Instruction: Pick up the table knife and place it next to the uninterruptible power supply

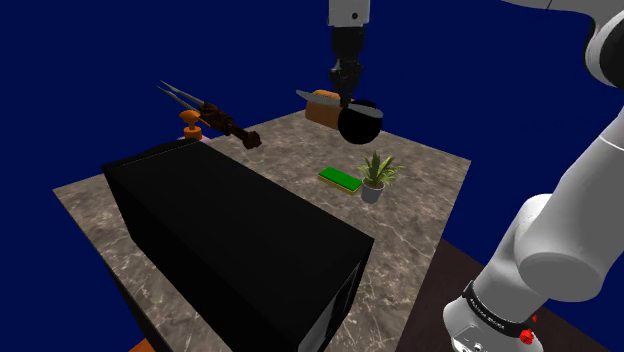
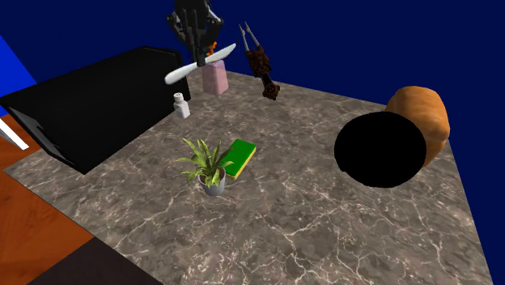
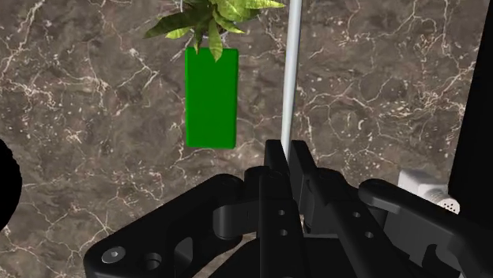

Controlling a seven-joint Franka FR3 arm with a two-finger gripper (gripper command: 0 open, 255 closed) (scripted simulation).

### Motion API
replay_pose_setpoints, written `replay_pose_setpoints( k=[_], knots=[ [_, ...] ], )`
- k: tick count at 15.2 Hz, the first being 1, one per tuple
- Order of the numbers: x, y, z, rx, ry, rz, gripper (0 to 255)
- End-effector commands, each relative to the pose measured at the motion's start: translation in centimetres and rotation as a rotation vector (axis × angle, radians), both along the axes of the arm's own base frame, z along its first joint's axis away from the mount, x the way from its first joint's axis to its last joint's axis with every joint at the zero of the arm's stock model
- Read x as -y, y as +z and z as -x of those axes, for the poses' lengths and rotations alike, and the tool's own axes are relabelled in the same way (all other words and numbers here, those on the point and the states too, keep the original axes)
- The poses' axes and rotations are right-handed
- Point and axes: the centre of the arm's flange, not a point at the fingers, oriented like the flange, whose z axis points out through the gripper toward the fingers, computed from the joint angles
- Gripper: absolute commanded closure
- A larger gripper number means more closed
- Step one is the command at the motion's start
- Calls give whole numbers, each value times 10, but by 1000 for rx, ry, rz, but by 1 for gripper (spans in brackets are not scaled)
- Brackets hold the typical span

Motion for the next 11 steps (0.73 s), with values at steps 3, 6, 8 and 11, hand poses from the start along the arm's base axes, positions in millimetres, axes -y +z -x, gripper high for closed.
replay_pose_setpoints(
  k=[3, 6, 8, 11],
  knots=[
    [-39, -1, 32, 0, -2, 1, 255],
    [-70, -1, 56, 0, -2, 1, 255],
    [-84, -7, 67, 0, -2, 1, 255],
    [-84, -22, 67, 0, -2, 1, 255]
  ],
)
